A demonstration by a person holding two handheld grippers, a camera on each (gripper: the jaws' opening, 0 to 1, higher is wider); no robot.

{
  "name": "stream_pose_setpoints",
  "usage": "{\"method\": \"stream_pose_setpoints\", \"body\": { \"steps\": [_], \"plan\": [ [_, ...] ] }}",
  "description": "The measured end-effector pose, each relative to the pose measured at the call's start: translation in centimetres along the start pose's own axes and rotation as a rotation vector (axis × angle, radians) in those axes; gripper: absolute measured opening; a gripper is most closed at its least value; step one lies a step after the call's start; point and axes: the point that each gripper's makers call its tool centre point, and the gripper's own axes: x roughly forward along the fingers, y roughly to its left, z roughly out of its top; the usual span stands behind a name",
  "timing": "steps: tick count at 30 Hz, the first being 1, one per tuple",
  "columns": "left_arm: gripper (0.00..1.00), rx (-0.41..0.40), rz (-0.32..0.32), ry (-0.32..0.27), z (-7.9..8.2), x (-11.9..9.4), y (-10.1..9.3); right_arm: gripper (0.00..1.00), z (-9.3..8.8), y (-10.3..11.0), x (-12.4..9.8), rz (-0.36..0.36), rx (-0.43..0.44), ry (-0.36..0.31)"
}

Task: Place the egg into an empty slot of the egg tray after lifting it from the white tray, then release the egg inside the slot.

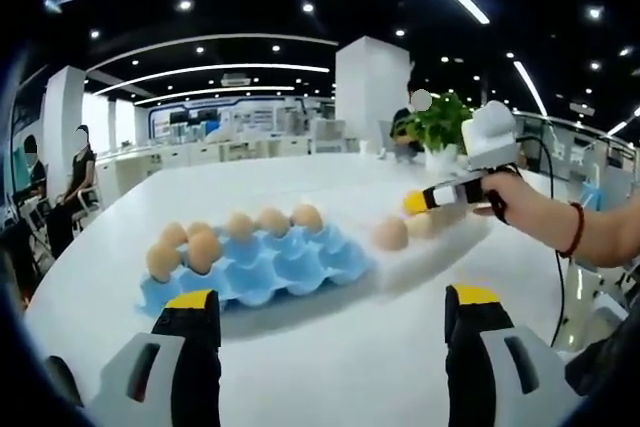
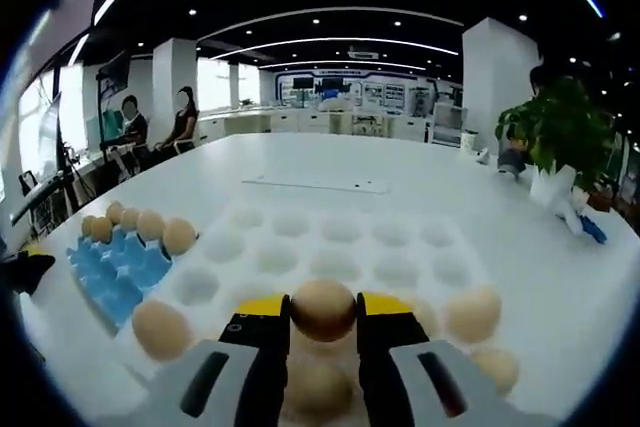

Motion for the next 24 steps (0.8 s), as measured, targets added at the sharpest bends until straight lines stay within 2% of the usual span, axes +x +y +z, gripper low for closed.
{"method": "stream_pose_setpoints", "body": {
  "steps": [8,24],
  "plan": [
    [0.95,-0.001,0.0,0.0,0.3,0.4,1.2,0.27,0.6,0.2,-0.4,0.026,0.031,-0.022],
    [0.95,0.017,-0.01,0.003,0.1,0.1,-0.3,0.27,1.9,2.4,-0.8,0.08,0.001,-0.05]
  ]
}}
